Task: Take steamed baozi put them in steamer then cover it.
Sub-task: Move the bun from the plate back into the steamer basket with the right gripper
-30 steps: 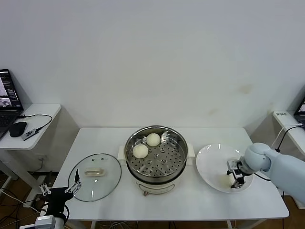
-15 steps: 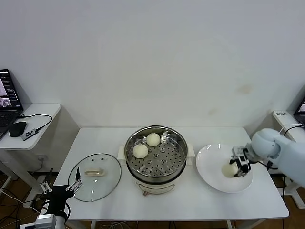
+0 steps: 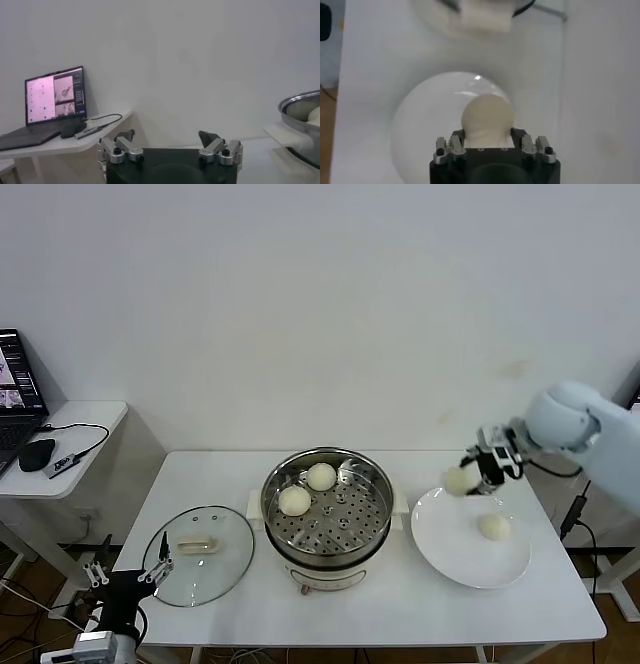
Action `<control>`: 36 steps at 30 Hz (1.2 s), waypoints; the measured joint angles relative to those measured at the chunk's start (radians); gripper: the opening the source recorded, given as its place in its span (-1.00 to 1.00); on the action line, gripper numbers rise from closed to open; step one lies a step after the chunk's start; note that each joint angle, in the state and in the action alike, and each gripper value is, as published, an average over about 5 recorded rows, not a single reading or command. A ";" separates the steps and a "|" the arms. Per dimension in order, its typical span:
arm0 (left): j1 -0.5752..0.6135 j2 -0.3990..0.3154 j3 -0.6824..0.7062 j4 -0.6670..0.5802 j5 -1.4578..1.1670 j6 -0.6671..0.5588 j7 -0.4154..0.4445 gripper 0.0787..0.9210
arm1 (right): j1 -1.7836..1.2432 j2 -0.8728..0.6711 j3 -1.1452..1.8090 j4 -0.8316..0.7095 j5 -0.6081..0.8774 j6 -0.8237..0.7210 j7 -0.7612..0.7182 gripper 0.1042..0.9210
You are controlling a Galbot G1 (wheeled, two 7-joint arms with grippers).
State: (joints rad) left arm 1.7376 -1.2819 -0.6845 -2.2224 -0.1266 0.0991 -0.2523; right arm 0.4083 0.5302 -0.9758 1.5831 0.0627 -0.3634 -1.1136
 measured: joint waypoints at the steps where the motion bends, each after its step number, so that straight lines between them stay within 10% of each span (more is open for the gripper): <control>1: 0.000 0.000 -0.001 0.000 0.000 0.000 0.000 0.77 | 0.023 0.015 -0.013 0.002 0.010 -0.003 0.002 0.18; 36: 0.015 -0.041 -0.038 -0.023 -0.008 -0.002 -0.002 0.77 | 0.086 0.514 -0.303 0.003 -0.048 0.314 0.115 0.18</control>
State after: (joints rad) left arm 1.7524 -1.3231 -0.7223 -2.2458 -0.1342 0.0975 -0.2547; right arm 0.4945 1.0438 -1.2786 1.5865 0.0145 -0.0495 -0.9989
